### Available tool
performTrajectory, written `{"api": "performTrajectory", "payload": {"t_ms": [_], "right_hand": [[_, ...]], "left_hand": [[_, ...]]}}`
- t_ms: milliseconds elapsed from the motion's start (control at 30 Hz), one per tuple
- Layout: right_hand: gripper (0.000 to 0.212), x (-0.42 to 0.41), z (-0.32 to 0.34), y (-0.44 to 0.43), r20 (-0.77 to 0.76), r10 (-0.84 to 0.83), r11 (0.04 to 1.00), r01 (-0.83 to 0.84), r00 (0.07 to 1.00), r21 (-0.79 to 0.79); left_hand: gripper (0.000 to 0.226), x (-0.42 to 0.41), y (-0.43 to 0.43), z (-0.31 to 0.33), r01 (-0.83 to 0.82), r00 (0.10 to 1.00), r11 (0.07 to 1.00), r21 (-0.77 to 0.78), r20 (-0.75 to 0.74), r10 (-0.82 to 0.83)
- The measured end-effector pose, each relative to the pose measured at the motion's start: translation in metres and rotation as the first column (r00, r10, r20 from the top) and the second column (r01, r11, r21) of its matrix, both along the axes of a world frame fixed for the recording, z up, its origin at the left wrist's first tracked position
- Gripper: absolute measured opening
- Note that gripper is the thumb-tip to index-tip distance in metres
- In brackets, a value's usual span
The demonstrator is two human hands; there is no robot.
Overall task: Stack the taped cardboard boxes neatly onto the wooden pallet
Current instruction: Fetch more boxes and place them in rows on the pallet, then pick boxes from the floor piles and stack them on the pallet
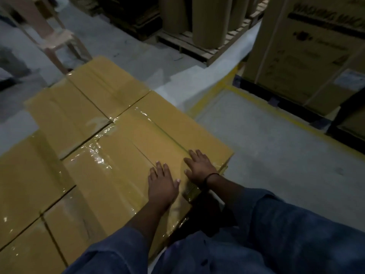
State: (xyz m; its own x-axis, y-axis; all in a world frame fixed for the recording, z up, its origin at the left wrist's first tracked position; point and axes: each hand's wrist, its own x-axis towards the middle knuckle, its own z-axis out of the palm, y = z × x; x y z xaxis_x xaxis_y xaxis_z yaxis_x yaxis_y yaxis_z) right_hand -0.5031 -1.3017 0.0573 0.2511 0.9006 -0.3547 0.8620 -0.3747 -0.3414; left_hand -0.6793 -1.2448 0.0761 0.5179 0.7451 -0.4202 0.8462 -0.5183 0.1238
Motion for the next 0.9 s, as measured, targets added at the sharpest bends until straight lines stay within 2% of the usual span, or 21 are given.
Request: {"api": "performTrajectory", "payload": {"t_ms": [133,233,367,500,633,767,900], "right_hand": [[0.058,0.01,0.008,-0.031,-0.023,-0.092,0.996,0.092,0.996,-0.013],[0.059,0.032,0.012,-0.067,-0.039,-0.22,0.975,0.221,0.975,0.007],[0.057,0.065,0.013,-0.144,-0.12,-0.479,0.872,0.487,0.87,0.045],[0.057,0.088,-0.004,-0.252,-0.173,-0.727,0.674,0.739,0.664,0.006],[0.057,0.093,-0.026,-0.367,-0.165,-0.893,0.433,0.9,0.419,-0.06],[0.056,0.078,-0.047,-0.47,-0.138,-0.981,0.162,0.968,0.137,-0.189],[0.056,0.045,-0.062,-0.545,-0.117,-0.986,-0.087,0.965,-0.119,-0.246]], "left_hand": [[0.083,0.013,-0.015,0.006,0.096,0.995,0.995,0.04,0.014,-0.097],[0.081,0.044,-0.033,0.012,0.212,0.975,0.974,0.076,0.057,-0.217],[0.078,0.104,-0.073,0.018,0.423,0.896,0.9,0.106,0.097,-0.433],[0.075,0.163,-0.144,0.015,0.641,0.76,0.762,0.093,0.063,-0.647],[0.075,0.209,-0.226,0.006,0.802,0.595,0.596,0.043,0.034,-0.803],[0.075,0.24,-0.302,-0.009,0.893,0.45,0.447,-0.048,0.067,-0.891],[0.077,0.256,-0.363,-0.034,0.967,0.246,0.241,-0.087,0.048,-0.968]]}}
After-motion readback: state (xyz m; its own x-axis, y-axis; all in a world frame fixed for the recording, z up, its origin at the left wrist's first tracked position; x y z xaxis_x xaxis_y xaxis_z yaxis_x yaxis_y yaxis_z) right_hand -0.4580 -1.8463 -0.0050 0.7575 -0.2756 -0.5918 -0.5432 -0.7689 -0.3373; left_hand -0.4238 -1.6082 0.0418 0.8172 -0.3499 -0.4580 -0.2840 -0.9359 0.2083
